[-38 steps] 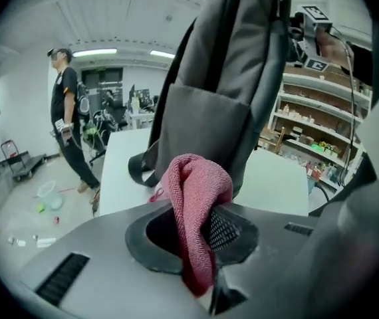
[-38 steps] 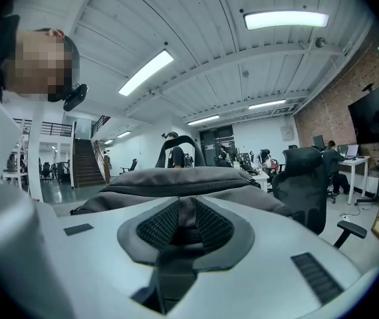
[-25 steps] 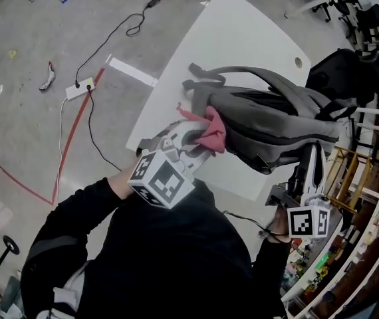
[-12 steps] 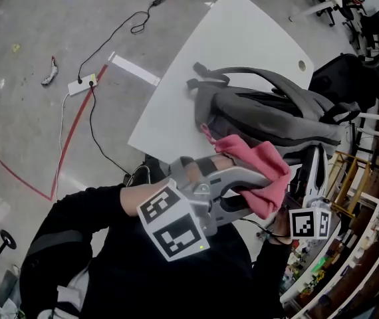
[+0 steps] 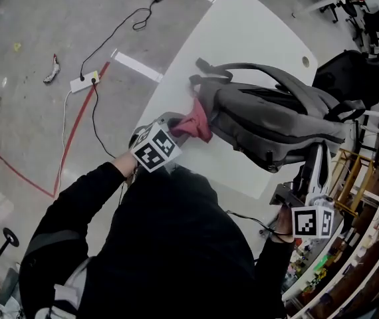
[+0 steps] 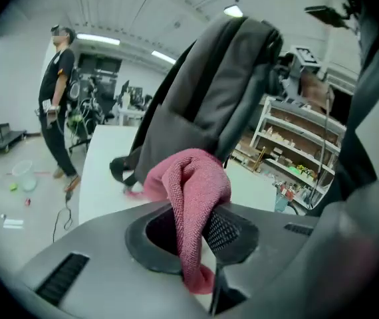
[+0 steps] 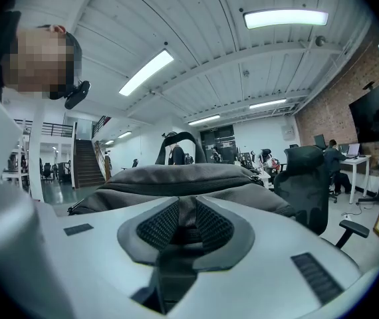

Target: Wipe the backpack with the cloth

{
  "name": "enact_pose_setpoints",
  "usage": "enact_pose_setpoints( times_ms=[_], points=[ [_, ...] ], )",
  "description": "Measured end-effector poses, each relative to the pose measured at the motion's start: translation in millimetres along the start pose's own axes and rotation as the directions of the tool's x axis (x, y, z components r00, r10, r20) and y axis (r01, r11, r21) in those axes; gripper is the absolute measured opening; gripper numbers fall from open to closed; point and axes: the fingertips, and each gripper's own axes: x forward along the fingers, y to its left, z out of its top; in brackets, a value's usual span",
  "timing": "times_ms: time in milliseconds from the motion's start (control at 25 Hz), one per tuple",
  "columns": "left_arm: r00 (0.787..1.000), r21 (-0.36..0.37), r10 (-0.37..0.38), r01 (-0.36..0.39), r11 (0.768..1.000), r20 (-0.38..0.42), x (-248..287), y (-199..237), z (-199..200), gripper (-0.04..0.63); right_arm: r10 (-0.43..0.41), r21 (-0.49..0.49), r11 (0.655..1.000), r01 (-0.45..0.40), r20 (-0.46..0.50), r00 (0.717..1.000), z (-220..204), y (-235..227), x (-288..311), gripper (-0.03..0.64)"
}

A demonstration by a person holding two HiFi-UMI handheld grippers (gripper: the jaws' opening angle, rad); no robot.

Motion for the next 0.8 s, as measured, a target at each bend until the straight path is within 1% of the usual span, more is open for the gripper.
enact_pose_setpoints(
  times_ms=[80, 160, 200, 280, 400, 480, 560, 640, 720, 800],
  points=[
    [0.996, -0.067, 0.017, -0.023, 0.998, -0.083, 19, 15, -23, 0.069, 0.004, -0.009, 1.000, -0.004, -0.002, 1.000, 1, 2, 1, 0.086],
    [0.991, -0.107, 0.033, -0.047, 0.993, -0.131, 34, 24, -31, 0.069, 0.002, -0.013, 1.000, -0.002, -0.004, 1.000, 2, 3, 1, 0.086],
    [0.989, -0.108, 0.042, -0.057, 0.993, -0.143, 39, 26, -31, 0.069, 0.000, -0.014, 1.000, 0.000, -0.006, 1.000, 2, 3, 1, 0.086],
    [0.991, -0.086, 0.043, -0.055, 0.995, -0.130, 44, 24, -23, 0.069, -0.007, -0.013, 1.000, 0.007, -0.009, 1.000, 1, 3, 0, 0.086],
    [0.998, -0.046, 0.024, -0.027, 0.999, -0.057, 32, 14, -2, 0.069, -0.002, -0.007, 1.000, 0.002, -0.007, 1.000, 1, 2, 1, 0.086],
    [1.000, -0.029, 0.003, -0.002, 1.000, 0.013, 13, 3, 17, 0.069, 0.006, -0.013, 1.000, -0.006, -0.005, 1.000, 2, 4, 2, 0.086],
    [0.995, -0.022, -0.027, 0.030, 0.999, 0.100, -9, -12, 46, 0.069, 0.002, -0.010, 1.000, -0.002, 0.000, 1.000, 2, 2, 2, 0.086],
    [0.976, -0.004, -0.071, 0.074, 0.997, 0.206, -32, -34, 84, 0.069, -0.013, 0.011, 1.000, 0.012, 0.005, 1.000, -2, -2, 0, 0.086],
    [0.944, 0.037, -0.122, 0.116, 0.993, 0.306, -54, -60, 125, 0.069, -0.016, 0.014, 1.000, 0.016, 0.007, 1.000, -3, -2, -1, 0.086],
    [0.915, 0.097, -0.147, 0.119, 0.988, 0.375, -76, -81, 159, 0.069, -0.010, 0.001, 1.000, 0.010, 0.010, 1.000, -1, 1, 1, 0.086]
  ],
)
